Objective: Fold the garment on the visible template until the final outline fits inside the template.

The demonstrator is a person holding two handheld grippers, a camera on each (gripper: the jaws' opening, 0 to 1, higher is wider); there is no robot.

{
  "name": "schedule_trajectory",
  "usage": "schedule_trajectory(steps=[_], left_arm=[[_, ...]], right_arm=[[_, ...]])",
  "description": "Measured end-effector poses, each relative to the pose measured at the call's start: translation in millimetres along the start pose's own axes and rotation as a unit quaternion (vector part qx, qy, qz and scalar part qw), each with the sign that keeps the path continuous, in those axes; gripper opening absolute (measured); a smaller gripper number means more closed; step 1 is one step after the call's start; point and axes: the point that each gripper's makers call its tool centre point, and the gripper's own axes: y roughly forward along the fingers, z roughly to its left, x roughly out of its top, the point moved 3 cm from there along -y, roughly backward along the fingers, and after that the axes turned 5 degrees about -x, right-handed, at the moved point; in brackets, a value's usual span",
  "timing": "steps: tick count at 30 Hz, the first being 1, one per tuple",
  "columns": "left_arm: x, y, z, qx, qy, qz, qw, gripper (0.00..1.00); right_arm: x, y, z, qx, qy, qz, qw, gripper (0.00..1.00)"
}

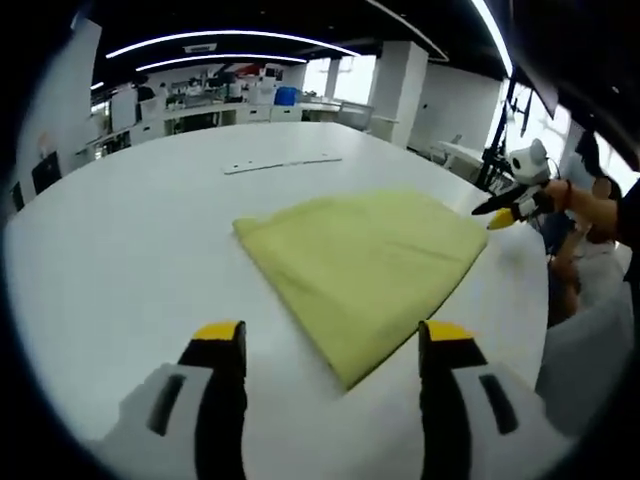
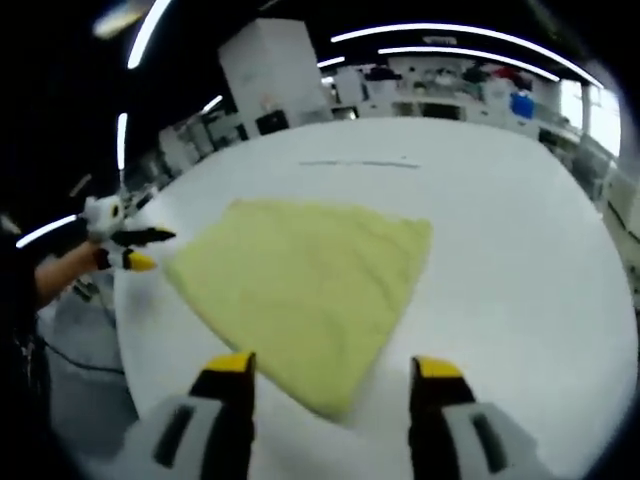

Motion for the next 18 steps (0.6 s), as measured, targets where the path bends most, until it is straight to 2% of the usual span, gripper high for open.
schedule_trajectory(steps=[4,10,14,18], left_arm=[[-6.7,0.7,-3.9,-0.003,-0.011,-0.001,0.9999,0.55],[-12.3,1.5,-6.6,0.002,-0.034,-0.005,0.9994,0.4],[-19.1,3.8,-0.6,0.02,-0.06,-0.006,0.998,0.33],[-23.8,5.5,-2.6,0.015,-0.068,0.005,0.9976,0.19]], right_arm=[[-8.1,0.8,2.6,0.004,0.004,0.009,0.9999,0.46],[-13.7,0.2,3.2,0.001,0.018,0.003,0.9998,0.28],[-15.6,0.2,4.5,-0.004,0.027,-0.001,0.9996,0.21],[-18.2,1.1,1.3,-0.014,0.025,-0.002,0.9996,0.14]])
